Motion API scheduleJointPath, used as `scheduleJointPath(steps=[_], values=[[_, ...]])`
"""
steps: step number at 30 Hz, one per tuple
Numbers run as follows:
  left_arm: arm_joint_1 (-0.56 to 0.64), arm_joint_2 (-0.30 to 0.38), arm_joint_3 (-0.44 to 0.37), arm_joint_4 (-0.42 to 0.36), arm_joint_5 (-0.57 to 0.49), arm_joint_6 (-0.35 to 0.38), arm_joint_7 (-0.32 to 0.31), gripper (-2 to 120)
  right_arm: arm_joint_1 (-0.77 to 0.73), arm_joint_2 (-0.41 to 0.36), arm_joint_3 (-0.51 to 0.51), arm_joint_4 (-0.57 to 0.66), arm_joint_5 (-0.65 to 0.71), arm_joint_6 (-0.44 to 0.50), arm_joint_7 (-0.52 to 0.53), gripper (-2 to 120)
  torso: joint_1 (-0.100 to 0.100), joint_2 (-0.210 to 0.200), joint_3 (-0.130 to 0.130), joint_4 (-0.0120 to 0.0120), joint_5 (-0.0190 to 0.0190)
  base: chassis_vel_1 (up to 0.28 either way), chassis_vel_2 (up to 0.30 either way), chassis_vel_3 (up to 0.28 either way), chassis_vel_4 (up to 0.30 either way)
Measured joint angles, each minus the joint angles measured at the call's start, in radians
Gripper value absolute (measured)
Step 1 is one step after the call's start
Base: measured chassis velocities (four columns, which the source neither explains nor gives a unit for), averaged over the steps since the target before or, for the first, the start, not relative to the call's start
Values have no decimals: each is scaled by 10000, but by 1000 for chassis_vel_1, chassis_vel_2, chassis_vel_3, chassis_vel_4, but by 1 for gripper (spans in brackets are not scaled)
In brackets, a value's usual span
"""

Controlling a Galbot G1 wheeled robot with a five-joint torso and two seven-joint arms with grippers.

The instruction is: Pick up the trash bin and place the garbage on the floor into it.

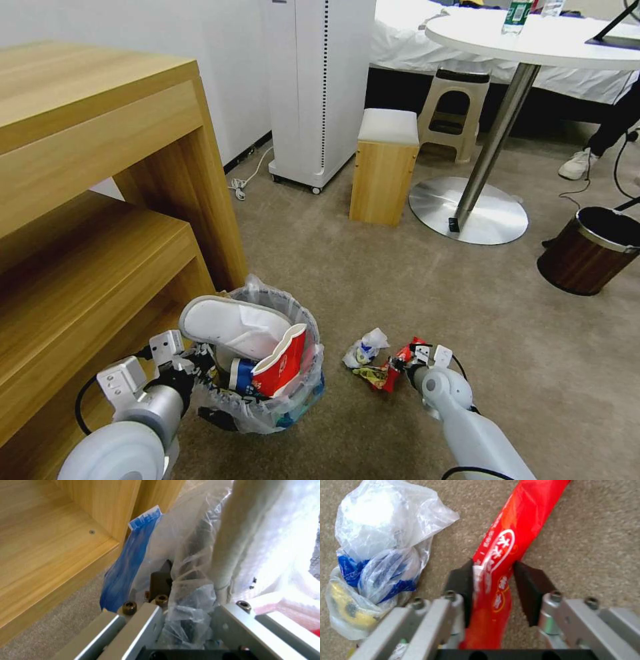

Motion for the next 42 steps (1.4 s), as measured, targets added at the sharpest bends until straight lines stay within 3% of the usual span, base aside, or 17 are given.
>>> scheduleJointPath(steps=[4,6,9,14,21,24,26,27,30,31,34,35,37,42], values=[[-12,8,7,4,0,0,-2,1,-33,-52,23,58,-9,14,-2,20,1,0,0,0,0,0,0,0,0],[-12,26,4,4,-9,-3,-5,1,-129,-149,30,247,-116,139,-58,7,0,-1,0,0,1,0,0,0,0],[-12,48,-23,3,-25,-20,-11,1,-363,-329,26,719,-396,423,-358,0,0,0,0,0,1,0,0,0,0],[-37,72,-55,6,-58,-35,-19,1,-931,-813,6,1936,-764,658,-678,0,0,0,0,0,1,0,0,0,0],[-81,63,4,102,-149,-42,-71,1,-2012,-2286,62,5236,-754,1216,-1162,0,0,0,0,0,-1,0,0,0,0],[-83,42,41,108,-150,-42,-93,1,-2196,-2612,64,5897,-796,1586,-1638,0,0,0,0,0,0,0,0,0,0],[-69,30,87,113,-140,-42,-100,1,-2229,-2853,44,6335,-1154,2685,-2959,0,0,0,-1,-1,-1,0,0,0,0],[-69,30,87,113,-140,-42,-100,1,-2229,-2853,44,6335,-1154,2685,-2959,0,0,0,-1,-1,-1,0,0,0,0],[-25,15,156,113,-72,-38,-101,1,-1812,-2958,37,6366,-1661,4781,-6285,0,0,0,0,1,0,0,0,0,0],[-25,15,156,113,-72,-38,-101,1,-1812,-2958,37,6366,-1661,4781,-6285,0,0,0,0,1,0,0,0,0,0],[41,1,260,72,31,-26,-102,1,-1180,-2963,-78,5998,-1546,6226,-9336,0,0,0,-1,1,0,0,0,0,0],[41,1,260,72,31,-26,-102,1,-1180,-2963,-78,5998,-1546,6226,-9336,0,0,0,-1,1,0,0,0,0,0],[168,23,436,19,239,-24,-87,1,-789,-2955,-265,5649,-1361,6685,-10706,0,1,0,0,1,0,0,0,0,0],[337,85,742,-112,529,-23,-41,1,-483,-2944,-612,5316,-965,6911,-11807,0,1,0,0,1,0,0,0,0,0]])
